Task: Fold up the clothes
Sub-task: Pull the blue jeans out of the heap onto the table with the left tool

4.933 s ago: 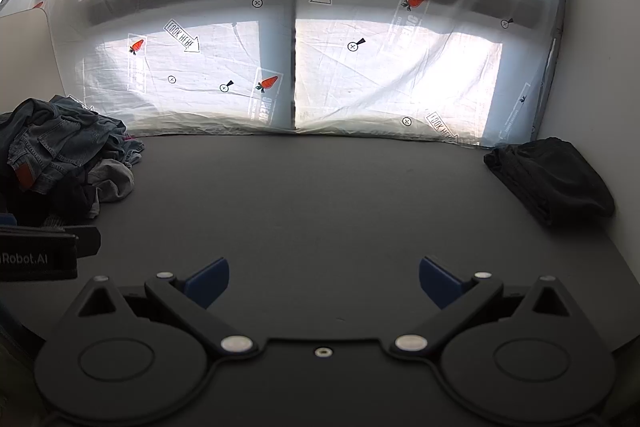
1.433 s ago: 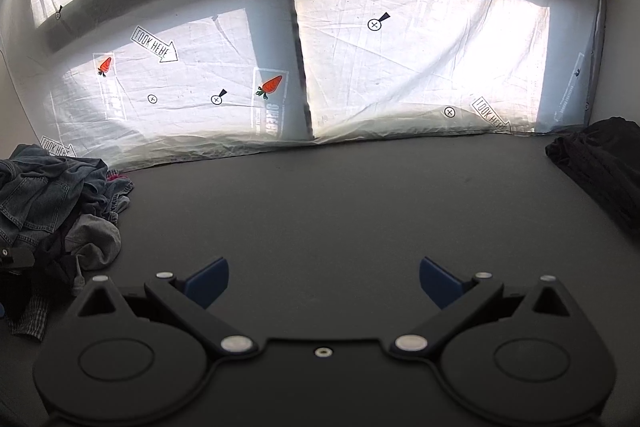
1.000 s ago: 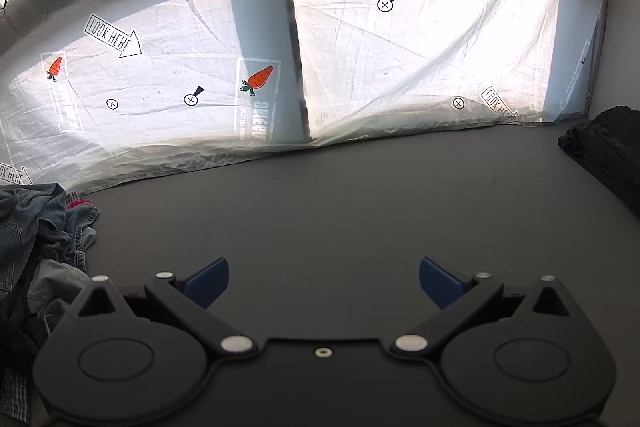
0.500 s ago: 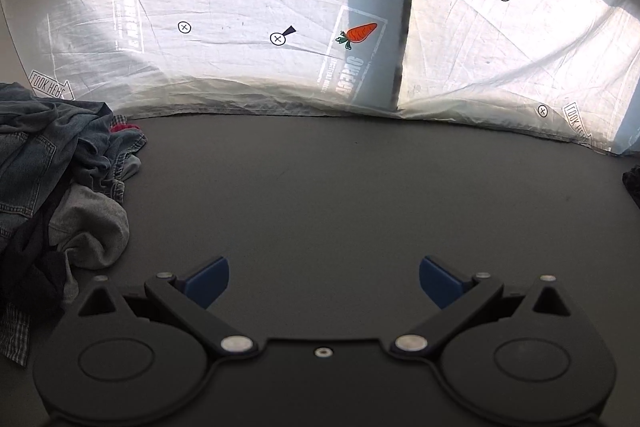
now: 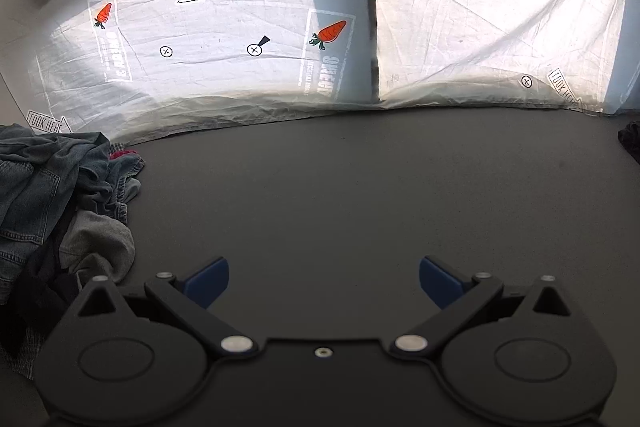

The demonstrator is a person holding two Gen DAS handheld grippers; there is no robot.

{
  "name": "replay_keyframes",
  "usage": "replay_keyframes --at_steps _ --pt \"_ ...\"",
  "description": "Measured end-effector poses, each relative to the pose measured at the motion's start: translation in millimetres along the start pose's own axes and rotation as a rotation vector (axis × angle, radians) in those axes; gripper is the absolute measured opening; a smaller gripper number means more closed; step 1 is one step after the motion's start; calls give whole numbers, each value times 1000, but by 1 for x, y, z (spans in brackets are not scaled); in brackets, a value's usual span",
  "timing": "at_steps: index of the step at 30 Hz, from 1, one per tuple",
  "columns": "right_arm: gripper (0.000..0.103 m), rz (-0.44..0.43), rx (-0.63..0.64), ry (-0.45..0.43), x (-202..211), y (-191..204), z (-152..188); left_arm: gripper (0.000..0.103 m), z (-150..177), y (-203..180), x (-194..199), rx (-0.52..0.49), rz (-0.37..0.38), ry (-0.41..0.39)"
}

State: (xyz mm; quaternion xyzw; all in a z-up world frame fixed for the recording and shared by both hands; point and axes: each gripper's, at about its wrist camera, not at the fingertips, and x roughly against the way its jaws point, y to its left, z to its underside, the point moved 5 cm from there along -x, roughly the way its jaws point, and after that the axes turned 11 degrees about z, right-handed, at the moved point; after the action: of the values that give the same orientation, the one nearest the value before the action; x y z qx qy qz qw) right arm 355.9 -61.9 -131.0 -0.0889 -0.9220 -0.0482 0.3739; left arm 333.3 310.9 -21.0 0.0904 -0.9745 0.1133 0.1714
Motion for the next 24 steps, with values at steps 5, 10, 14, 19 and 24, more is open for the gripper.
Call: replay_keyframes --at_steps 5,10,14,19,24 --pt "103 -17 -97 -32 11 -46 4 4 -13 -106 25 -158 207 -14" --pt "103 39 -201 -92 35 -129 9 4 -1 -249 49 -234 484 13" --pt "103 171 -287 -134 56 -223 22 5 17 -396 76 -240 797 51" --pt "103 341 -441 -125 65 -339 37 28 71 -541 86 -241 1037 284" --pt "103 440 -492 -135 66 -406 49 41 149 -546 72 -286 945 429"
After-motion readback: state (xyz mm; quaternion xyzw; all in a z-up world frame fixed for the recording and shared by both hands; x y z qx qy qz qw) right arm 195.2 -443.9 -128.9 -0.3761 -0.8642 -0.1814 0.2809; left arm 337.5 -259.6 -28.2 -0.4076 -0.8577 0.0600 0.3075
